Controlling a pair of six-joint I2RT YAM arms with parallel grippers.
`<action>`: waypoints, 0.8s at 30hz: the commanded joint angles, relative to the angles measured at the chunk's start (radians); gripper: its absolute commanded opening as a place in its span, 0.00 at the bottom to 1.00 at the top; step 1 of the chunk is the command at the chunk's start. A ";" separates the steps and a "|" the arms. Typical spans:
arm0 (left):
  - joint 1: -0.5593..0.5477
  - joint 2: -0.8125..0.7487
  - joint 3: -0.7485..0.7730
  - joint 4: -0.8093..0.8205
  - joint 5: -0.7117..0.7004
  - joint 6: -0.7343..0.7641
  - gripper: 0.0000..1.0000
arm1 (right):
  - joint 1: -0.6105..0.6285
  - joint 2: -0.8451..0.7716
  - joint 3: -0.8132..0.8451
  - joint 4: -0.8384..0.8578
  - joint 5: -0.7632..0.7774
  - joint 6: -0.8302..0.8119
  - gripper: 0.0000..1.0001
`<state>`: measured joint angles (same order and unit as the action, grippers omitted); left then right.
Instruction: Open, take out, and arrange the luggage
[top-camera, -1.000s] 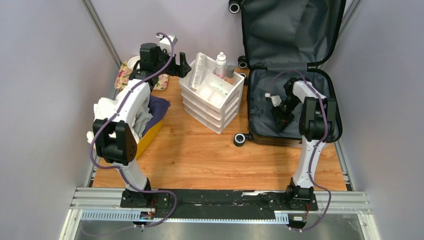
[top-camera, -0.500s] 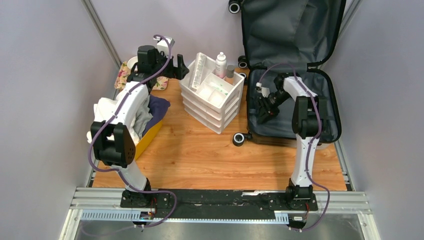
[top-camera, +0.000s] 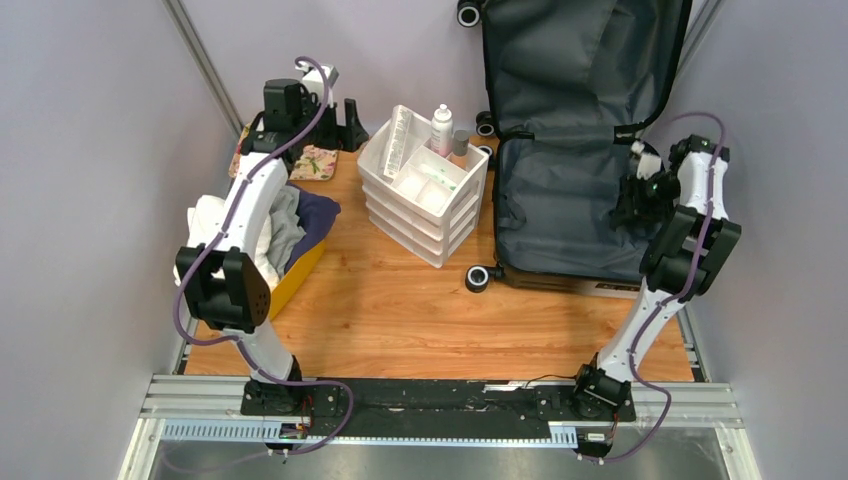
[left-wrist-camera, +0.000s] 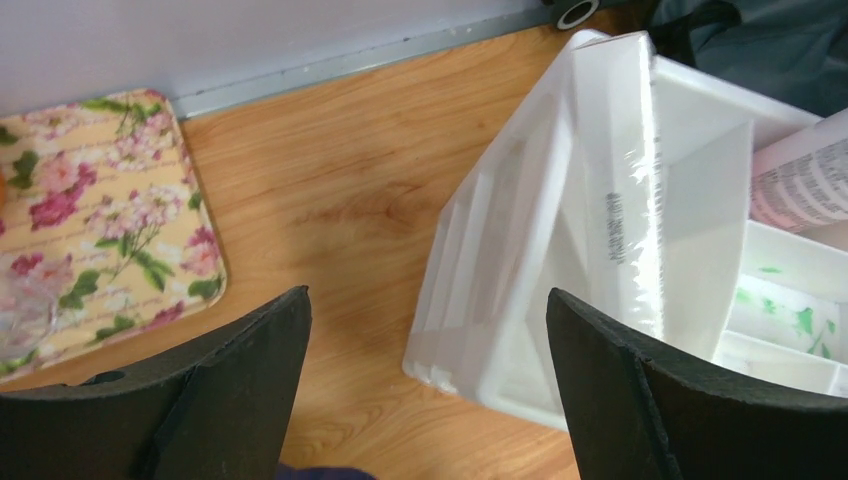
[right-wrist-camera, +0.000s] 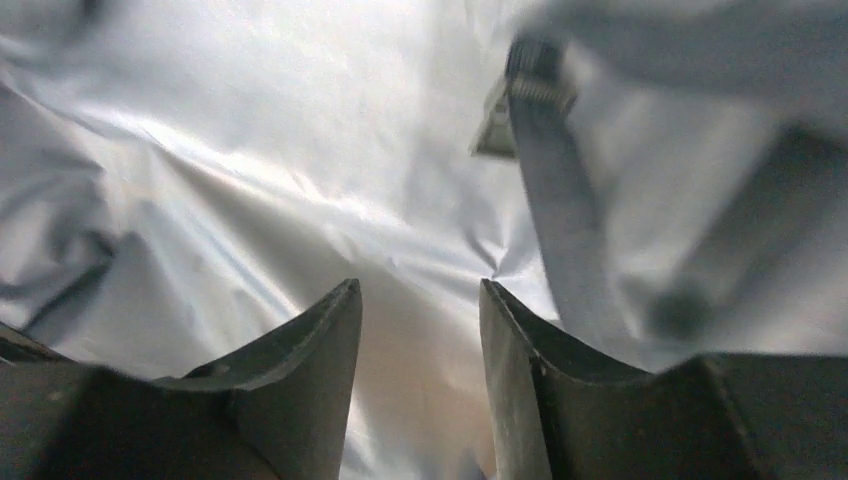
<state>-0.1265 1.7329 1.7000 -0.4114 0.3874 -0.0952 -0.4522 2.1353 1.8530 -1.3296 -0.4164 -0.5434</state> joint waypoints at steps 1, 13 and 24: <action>0.067 -0.071 0.004 -0.096 -0.011 0.038 0.95 | 0.038 -0.136 0.195 0.072 -0.145 0.045 0.54; 0.146 -0.338 -0.258 -0.081 0.191 0.201 0.93 | 0.205 -0.405 0.009 0.424 -0.400 0.418 0.70; 0.142 -0.492 -0.528 0.091 0.304 0.154 0.89 | 0.654 -0.460 -0.250 0.624 -0.326 0.537 0.35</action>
<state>0.0193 1.3155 1.2362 -0.4194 0.6323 0.0849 0.1169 1.6714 1.6176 -0.8413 -0.7612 -0.0925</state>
